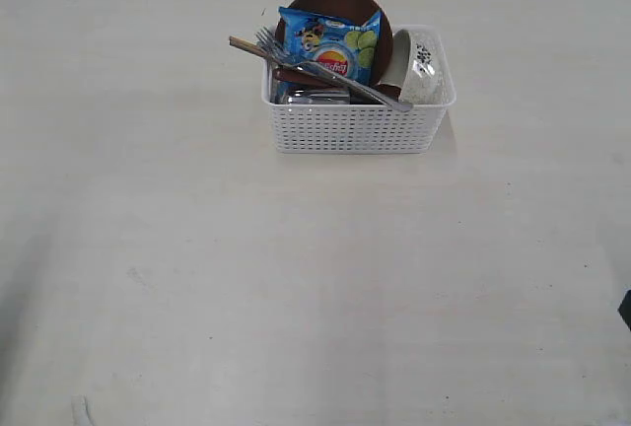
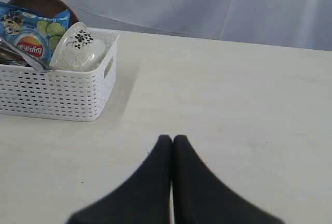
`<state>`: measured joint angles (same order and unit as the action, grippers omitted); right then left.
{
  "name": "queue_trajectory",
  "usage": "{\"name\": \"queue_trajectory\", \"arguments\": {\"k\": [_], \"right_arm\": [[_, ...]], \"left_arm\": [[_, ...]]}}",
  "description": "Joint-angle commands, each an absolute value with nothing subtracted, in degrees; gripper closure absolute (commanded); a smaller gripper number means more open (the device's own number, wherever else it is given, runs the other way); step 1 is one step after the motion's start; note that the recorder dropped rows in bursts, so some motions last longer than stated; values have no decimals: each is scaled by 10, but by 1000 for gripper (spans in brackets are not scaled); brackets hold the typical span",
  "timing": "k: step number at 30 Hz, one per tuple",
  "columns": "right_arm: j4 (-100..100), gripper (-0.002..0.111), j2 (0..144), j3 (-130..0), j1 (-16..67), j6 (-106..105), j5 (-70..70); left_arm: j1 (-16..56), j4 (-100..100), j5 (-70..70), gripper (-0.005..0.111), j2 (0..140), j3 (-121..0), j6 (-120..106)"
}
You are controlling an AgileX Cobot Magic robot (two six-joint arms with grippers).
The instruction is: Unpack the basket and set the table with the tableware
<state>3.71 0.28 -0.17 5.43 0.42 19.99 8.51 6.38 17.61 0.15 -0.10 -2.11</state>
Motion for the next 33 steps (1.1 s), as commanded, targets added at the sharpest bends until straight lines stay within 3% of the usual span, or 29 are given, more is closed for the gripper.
{"name": "queue_trajectory", "arguments": {"k": [1,5,15,16,18,20,22,27,31,32,33], "right_arm": [[53,109,0,0,52,0,186],[37,109,0,0,52,7,39],[0,109,0,0,52,35,-638],[-16,109,0,0,52,52,-653],[-76,109,0,-34,52,131,-598],[-83,109,0,-116,52,157,-446],[-90,109,3,-254,52,156,-175],[-83,108,188,-467,62,116,147],[-85,81,341,-576,105,91,310],[-85,68,401,-611,127,77,368],[-85,65,431,-625,134,72,392]], "left_arm": [[82,58,172,107,0,0,-19],[82,58,172,107,0,0,-19],[82,58,172,107,0,0,-19],[82,58,172,107,0,0,-19],[82,58,172,107,0,0,-19],[82,58,172,107,0,0,-19],[82,58,172,107,0,0,-19],[82,58,172,107,0,0,-19],[82,58,172,107,0,0,-19],[82,58,172,107,0,0,-19],[82,58,172,107,0,0,-19]]}}
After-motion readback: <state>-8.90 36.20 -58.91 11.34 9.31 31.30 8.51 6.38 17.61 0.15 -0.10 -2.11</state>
